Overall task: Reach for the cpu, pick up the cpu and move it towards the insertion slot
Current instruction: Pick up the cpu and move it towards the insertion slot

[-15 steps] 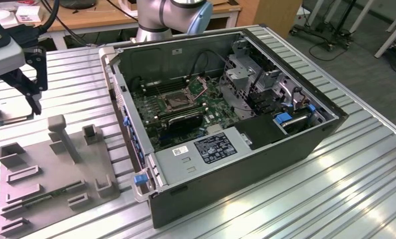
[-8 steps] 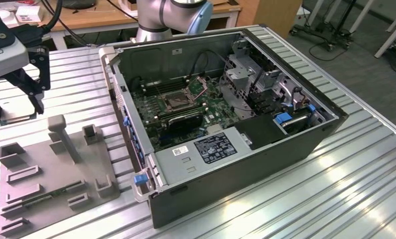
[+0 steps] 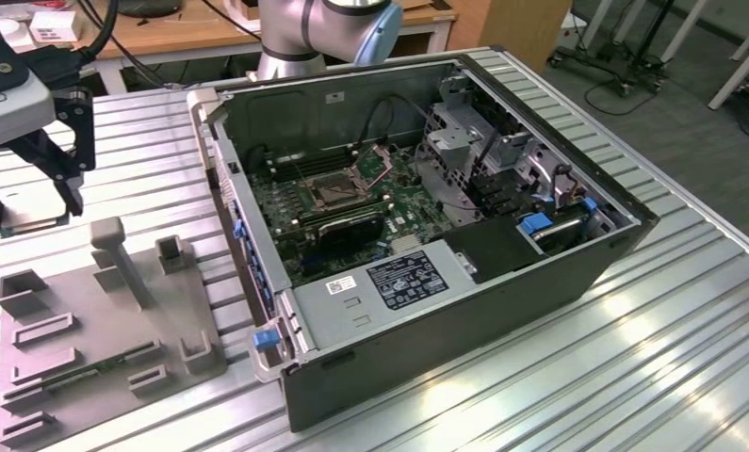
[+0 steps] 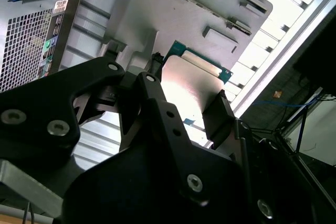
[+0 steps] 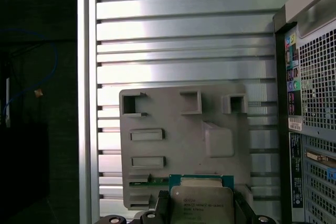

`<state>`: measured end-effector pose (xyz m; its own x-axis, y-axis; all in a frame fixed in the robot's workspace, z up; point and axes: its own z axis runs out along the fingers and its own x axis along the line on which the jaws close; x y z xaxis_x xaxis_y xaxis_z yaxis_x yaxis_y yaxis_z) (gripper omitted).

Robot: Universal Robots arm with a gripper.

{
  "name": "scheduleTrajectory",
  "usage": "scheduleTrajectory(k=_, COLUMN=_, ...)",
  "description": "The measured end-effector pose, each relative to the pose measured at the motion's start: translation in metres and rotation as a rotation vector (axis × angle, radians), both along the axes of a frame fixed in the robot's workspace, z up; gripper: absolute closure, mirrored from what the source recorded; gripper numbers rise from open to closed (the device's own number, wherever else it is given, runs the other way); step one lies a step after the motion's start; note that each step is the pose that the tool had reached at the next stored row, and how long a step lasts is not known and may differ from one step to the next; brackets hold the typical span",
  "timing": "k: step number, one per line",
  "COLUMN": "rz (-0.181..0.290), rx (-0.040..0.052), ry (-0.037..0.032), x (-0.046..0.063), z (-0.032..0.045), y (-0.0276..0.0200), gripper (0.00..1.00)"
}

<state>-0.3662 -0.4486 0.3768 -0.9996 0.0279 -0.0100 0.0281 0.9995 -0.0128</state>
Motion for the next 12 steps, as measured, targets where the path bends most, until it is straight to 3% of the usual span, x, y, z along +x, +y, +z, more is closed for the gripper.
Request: scheduleTrajectory(k=12, rz=0.000, rx=0.0000, ry=0.0000, x=0.013, z=0.0000, y=0.0000, gripper=0.45)
